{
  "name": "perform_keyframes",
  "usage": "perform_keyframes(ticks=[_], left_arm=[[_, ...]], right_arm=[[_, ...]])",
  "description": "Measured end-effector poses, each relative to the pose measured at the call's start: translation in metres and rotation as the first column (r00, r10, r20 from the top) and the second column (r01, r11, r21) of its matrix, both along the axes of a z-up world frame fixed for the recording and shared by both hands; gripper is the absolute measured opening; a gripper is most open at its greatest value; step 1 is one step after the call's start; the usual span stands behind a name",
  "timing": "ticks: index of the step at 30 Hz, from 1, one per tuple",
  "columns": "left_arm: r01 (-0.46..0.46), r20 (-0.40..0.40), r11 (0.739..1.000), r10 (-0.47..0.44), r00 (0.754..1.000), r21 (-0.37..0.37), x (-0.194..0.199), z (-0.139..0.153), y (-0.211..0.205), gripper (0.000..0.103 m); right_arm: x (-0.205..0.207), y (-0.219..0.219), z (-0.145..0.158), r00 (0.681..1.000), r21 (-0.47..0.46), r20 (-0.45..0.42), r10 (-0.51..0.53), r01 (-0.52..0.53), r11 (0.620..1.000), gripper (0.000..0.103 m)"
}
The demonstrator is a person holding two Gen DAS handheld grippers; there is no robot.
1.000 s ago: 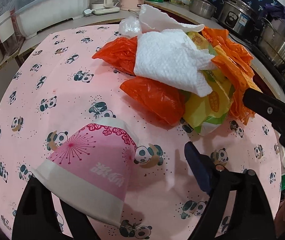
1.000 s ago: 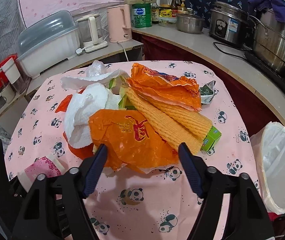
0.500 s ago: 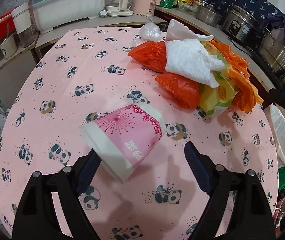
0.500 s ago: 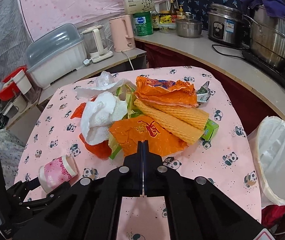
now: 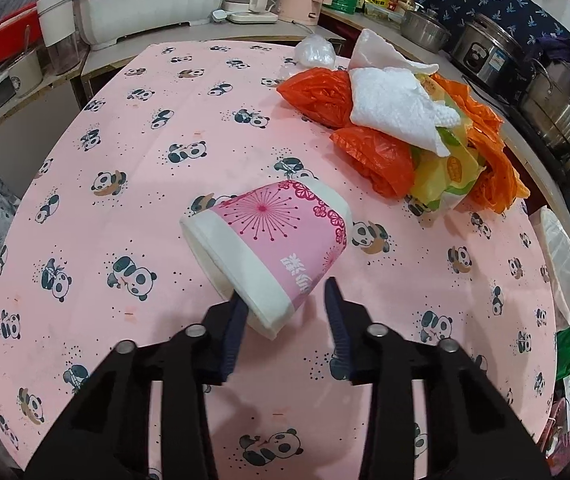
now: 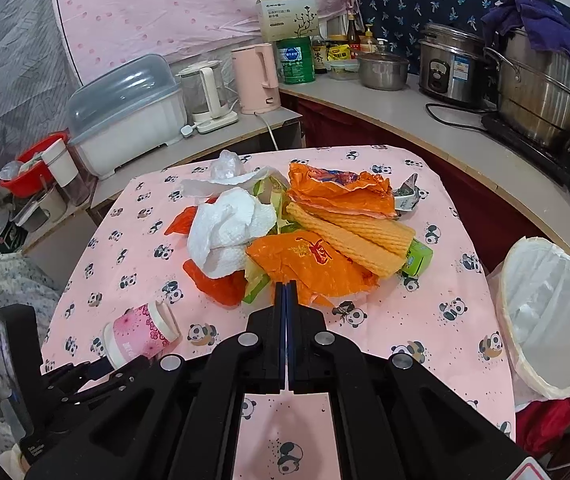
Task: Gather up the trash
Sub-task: 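Close the left gripper on the rim of the pink paper cup, then lift the pink cup with the left gripper while the right gripper grasps an orange plastic bag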
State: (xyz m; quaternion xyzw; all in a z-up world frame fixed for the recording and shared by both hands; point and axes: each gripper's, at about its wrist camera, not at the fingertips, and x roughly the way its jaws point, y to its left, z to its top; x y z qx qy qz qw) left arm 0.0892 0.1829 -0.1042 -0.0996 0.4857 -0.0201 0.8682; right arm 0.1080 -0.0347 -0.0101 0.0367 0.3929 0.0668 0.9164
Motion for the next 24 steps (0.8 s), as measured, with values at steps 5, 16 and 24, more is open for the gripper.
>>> perform_keyframes(ticks=[5, 16, 24], left_arm=[[0.036, 0.026, 0.999, -0.036, 0.999, 0.014, -0.005, 0.011, -0.011, 0.004], [0.127, 0.104, 0.991, -0.13, 0.986, 0.032, -0.031, 0.055, -0.054, 0.003], [0.179, 0.147, 0.982, -0.185, 0.972, 0.054, -0.05, 0.078, -0.091, 0.003]], right_arm=[[-0.008, -0.003, 0.002, 1.0, 0.0, 0.005, -0.008, 0.008, 1.0, 0.0], [-0.042, -0.029, 0.024, 0.997, 0.012, 0.065, -0.05, 0.049, 0.999, 0.0], [-0.065, -0.058, 0.031, 0.993, 0.037, 0.083, -0.086, 0.083, 0.996, 0.001]])
